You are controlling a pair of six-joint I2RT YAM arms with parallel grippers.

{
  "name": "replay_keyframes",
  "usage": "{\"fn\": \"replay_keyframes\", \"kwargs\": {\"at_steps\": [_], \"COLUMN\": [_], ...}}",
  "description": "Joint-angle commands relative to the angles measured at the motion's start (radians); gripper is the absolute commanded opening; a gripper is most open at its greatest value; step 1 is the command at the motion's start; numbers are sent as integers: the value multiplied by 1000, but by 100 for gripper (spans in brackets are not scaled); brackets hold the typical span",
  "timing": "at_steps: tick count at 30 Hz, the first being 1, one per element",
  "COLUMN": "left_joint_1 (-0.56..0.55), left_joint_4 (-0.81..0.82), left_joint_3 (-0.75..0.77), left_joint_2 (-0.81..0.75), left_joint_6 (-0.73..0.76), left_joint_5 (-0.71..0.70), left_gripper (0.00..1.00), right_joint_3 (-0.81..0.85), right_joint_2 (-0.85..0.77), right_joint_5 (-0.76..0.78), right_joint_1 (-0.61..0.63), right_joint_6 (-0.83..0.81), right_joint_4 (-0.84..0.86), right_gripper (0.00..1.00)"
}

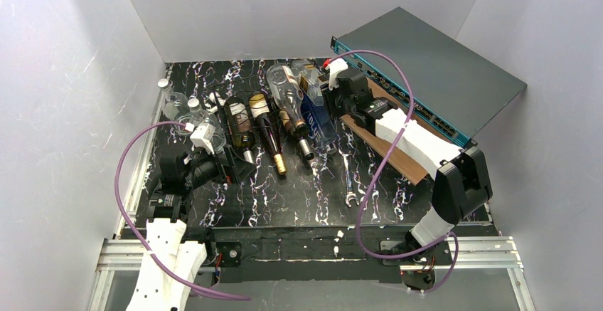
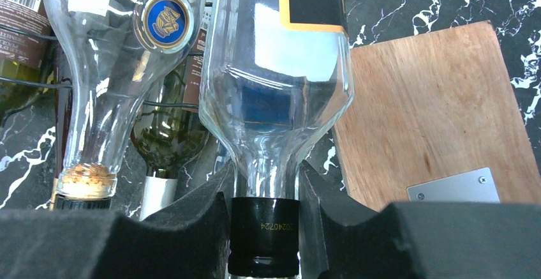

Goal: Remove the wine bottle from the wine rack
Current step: Pick up the wine bottle from the wine rack.

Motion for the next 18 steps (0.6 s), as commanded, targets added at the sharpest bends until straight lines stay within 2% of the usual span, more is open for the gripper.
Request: {"fn": "replay_keyframes", "kwargs": {"at_steps": [1, 11, 18], "left_joint_1": [4, 4, 4], "left_joint_4": [-4, -3, -3], "left_joint_3": [9, 9, 9], "left_joint_2": [1, 1, 2], "left_joint_6": [14, 13, 13], "left_joint_5": [25, 27, 27], "left_gripper": [98, 98, 98], "right_joint_3": [6, -126, -119], "right_joint_2": [-62, -26, 12], "right_joint_5": [-29, -57, -86], "right_joint_1": [9, 9, 9], "right_joint_6": [-51, -53, -38], "right_joint_4": [125, 162, 166], "right_gripper": [1, 1, 29]}}
